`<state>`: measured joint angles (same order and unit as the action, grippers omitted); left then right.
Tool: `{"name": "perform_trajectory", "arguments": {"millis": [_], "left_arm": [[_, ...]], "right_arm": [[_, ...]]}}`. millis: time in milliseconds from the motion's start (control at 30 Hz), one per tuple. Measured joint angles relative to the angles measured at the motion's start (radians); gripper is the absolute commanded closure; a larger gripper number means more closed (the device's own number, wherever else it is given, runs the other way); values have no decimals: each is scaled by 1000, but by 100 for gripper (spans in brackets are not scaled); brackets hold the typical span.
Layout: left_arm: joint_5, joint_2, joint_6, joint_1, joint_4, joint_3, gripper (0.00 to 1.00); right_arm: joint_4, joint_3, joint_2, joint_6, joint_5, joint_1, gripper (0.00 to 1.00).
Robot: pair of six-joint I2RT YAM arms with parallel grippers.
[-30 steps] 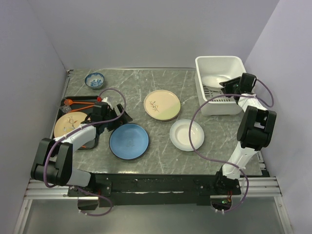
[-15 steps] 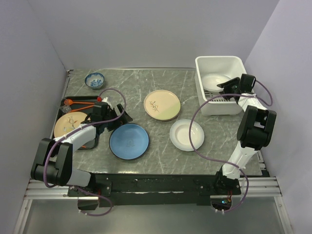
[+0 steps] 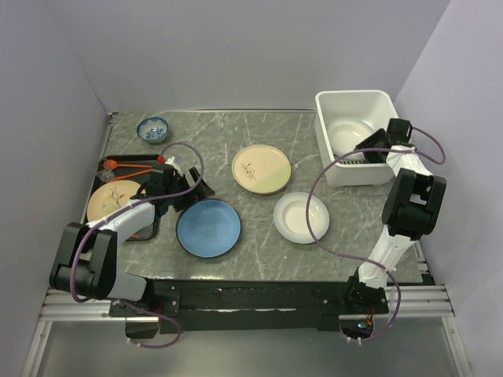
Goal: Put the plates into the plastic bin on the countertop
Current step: Place the plate in the plastic bin, then pick up the plate at the center of the board.
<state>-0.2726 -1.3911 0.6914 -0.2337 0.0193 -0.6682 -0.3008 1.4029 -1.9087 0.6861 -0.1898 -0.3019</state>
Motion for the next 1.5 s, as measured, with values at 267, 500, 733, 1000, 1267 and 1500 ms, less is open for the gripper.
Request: {"name": "perform_trajectory", "arguments": {"millis": [267,500,733,1000,1267,1500], "left_arm": [[-19,6,0,0,3,0,1],[-29,14,0,-10,18,0,1],[-38,22,-2,-26,22,0,1],[-58,32,-3,-84,49,0,1],[-63,39,-3,-205,79,-4,1],[-63,39,10,-229,111,-4,1]], "right_arm": [[-8,-32,110,-34,109,0,25],[-3,-31,228,-34,115,13,22],[-4,-30,254,-34,109,21,22],[1,-31,284,-32,85,35,20],[4,-31,434,-30,59,104,20],[31,-72,562,-29,27,166,20]]}}
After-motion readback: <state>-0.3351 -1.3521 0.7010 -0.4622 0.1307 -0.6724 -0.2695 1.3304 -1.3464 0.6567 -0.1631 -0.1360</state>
